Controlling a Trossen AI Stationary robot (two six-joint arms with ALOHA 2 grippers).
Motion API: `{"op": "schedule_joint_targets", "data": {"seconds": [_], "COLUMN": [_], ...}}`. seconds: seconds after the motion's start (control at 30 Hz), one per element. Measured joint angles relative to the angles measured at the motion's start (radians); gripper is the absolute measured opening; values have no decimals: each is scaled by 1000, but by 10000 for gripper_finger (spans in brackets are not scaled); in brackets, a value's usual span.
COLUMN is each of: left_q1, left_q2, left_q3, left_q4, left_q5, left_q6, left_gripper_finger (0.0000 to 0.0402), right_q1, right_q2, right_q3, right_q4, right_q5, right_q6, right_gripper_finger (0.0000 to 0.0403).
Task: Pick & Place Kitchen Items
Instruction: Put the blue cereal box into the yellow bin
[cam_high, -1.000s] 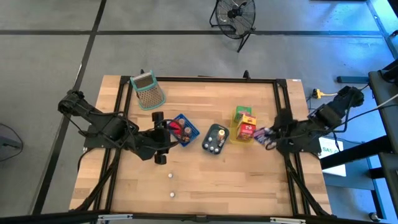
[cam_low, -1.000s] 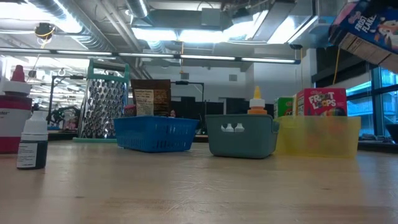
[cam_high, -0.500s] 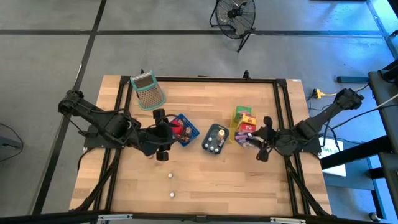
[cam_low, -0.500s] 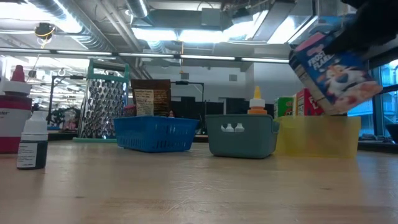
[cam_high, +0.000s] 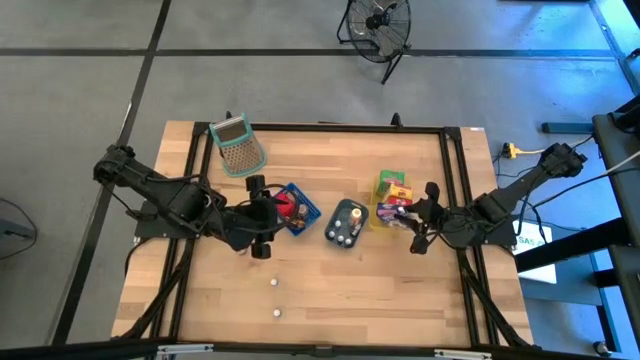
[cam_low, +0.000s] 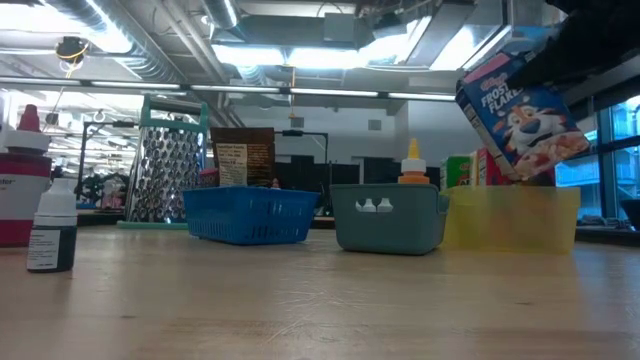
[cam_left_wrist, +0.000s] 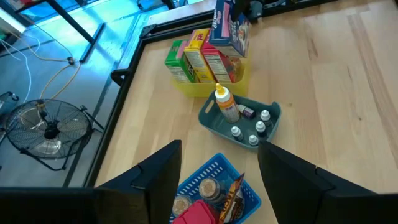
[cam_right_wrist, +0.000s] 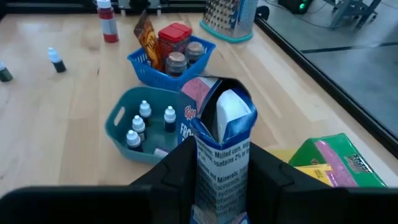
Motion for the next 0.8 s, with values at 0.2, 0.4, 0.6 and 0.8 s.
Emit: {"op": "schedule_joint_targets", "data": {"seconds": [0.2, 0.4, 0.6, 0.8], "left_q1": [0, 0, 0, 0], "left_q2": [0, 1, 3, 3], "left_q3": [-11, -27, -27, -27], "left_q4": [6, 3, 8, 7], "left_q5": [0, 0, 0, 0], "left_q6": [0, 0, -1, 0], "left_gripper_finger": [208, 208, 206, 205], "right_q1": [-1, -24, -55, -82], "right_q2": [47, 109, 163, 210], "right_q3": [0, 0, 0, 0], "right_q4": [-26, -4, 48, 81], "right_q5": [33, 34, 34, 24], "right_q6": [26, 26, 19, 19], "right_gripper_finger": [105, 105, 105, 105]}}
